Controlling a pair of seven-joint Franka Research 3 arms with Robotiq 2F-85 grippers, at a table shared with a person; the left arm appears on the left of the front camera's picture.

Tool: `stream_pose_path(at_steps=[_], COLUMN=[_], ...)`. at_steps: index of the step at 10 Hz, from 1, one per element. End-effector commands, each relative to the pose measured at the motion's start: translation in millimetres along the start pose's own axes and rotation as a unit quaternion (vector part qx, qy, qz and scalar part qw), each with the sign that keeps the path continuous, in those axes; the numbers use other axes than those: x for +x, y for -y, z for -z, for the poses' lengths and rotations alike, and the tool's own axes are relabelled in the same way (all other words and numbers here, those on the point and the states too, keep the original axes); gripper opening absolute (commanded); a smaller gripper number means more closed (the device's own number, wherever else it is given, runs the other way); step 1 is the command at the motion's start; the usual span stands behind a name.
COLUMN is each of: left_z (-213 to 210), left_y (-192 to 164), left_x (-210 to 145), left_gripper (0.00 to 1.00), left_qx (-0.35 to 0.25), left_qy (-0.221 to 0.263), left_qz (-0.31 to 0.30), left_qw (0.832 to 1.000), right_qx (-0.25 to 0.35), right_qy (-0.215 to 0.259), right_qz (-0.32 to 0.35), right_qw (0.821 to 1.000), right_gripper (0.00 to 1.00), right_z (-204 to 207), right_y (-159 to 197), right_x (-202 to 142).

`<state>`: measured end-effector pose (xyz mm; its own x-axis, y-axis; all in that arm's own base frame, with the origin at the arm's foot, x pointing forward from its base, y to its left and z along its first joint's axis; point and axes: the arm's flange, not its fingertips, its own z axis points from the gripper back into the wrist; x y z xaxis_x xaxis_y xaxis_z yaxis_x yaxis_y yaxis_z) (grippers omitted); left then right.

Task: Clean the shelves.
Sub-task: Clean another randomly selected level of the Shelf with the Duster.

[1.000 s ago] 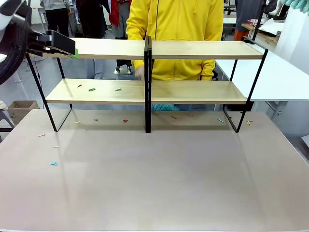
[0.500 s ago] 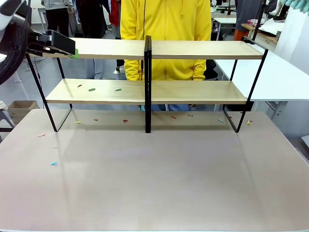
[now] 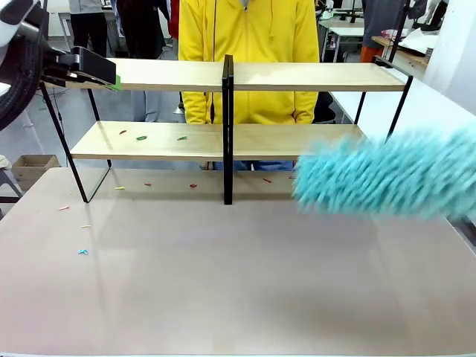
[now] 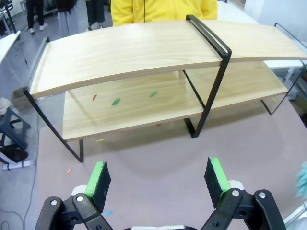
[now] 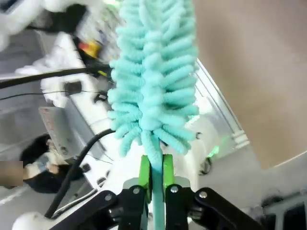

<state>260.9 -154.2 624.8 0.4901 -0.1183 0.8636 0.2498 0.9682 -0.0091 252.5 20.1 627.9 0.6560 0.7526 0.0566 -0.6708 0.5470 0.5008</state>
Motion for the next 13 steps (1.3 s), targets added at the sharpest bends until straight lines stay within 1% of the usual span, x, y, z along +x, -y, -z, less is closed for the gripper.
stream_pose_path(at_steps=[1,2,3,4,5,6,7,8,9,11,12,13], left_z=[-1,-1,-1,-1,-1,-1,-1,-1,-1,-1,-1,-1], left_y=[-1,-1,-1,-1,-1,-1,-1,-1,-1,-1,-1,-1], left_x=[0,0,0,0,0,0,0,0,0,0,0,0], left_gripper=[1.00,1.00,1.00,1.00,1.00,1.00,1.00,1.00,1.00,1.00,1.00,1.00], left_qx=[0.005,0.005,0.005,0.005,0.005,0.005,0.005,0.005,0.005,0.005,0.005,0.005], left_qy=[0.001,0.001,0.001,0.001,0.001,0.001,0.001,0.001,0.001,0.001,0.001,0.001], left_qz=[-0.001,-0.001,-0.001,-0.001,-0.001,-0.001,-0.001,-0.001,-0.001,-0.001,-0.001,-0.001], left_qw=[1.000,1.000,1.000,1.000,1.000,1.000,1.000,1.000,1.000,1.000,1.000,1.000], right_qx=[-0.084,-0.084,-0.047,-0.047,-0.079,-0.122,-0.098,-0.135,-0.157,-0.199,-0.186,-0.027], right_qy=[0.012,0.007,-0.022,-0.022,-0.027,-0.015,0.011,0.056,0.105,0.072,0.080,-0.022], right_qz=[0.002,-0.041,0.001,0.001,-0.016,-0.042,-0.051,-0.029,-0.021,-0.010,-0.003,-0.093], right_qw=[0.996,0.996,0.999,0.999,0.996,0.992,0.994,0.989,0.982,0.977,0.979,0.995], right_gripper=[0.12,0.12,0.12,0.12,0.12,0.12,0.12,0.12,0.12,0.12,0.12,0.12], right_z=[78,77,54,54,92,109,129,145,160,195,205,199], right_y=[-10,-18,-4,-4,-12,-17,-15,-15,-21,-19,-16,-25], right_x=[38,35,33,33,49,85,127,167,207,257,273,255])
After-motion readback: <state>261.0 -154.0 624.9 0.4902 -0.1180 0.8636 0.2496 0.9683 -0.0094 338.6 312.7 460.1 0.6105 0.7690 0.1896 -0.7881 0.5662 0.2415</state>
